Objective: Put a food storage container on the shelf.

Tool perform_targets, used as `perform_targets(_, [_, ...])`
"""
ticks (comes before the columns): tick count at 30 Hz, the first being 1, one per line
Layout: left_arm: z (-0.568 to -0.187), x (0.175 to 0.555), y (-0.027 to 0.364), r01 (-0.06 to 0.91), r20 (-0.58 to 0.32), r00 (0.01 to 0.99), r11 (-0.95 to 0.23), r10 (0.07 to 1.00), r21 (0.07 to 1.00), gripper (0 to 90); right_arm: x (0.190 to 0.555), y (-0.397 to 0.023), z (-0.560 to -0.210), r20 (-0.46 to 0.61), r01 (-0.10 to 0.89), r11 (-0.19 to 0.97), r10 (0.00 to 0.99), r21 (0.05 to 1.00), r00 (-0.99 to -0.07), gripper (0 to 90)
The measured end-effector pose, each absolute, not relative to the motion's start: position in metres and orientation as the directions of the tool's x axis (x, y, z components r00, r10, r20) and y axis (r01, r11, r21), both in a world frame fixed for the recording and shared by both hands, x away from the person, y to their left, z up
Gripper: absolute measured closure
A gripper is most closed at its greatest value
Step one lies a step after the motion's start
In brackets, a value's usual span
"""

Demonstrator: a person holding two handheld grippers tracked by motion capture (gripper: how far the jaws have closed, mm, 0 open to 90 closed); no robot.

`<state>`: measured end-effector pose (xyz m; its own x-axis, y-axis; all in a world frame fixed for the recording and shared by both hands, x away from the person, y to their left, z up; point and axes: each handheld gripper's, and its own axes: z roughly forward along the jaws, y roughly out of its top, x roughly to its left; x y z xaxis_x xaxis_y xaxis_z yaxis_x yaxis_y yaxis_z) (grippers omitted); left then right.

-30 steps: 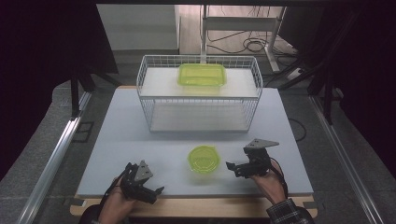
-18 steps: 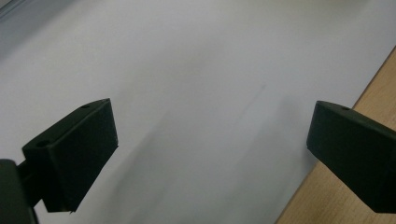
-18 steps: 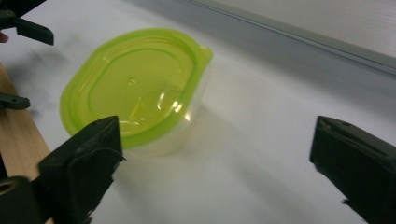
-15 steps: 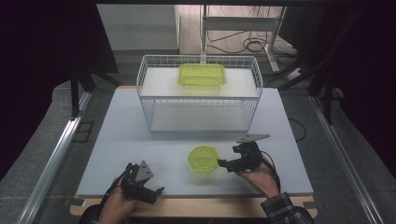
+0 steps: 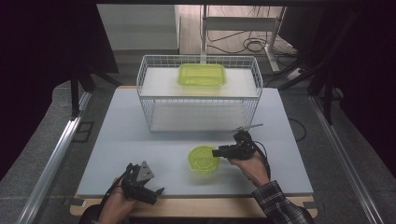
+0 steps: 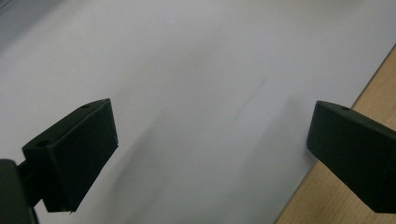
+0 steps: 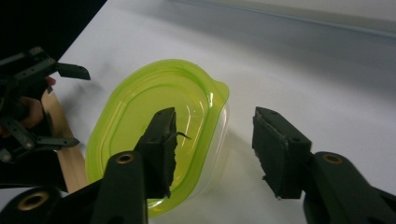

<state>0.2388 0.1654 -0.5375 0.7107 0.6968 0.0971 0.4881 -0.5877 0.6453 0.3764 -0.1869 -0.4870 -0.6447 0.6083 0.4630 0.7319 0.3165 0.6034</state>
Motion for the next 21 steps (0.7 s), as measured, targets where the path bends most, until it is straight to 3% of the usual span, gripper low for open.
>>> perform_targets(12, [-0.5386, 0.2385, 0.1638, 0.485, 0.103, 0.717, -0.599, 0.690, 0.637, 1.8, 0.3877, -0.1920, -0.4971, 0.649, 0.843, 0.248, 0.547, 0.477, -0.528, 79.4])
perform_targets(21, [-0.5384, 0.2385, 0.1640, 0.483, 0.105, 0.716, -0.599, 0.690, 0.639, 1.9, 0.3863, -0.1936, -0.4944, 0.675, 0.853, 0.230, 0.530, 0.469, -0.514, 81.1])
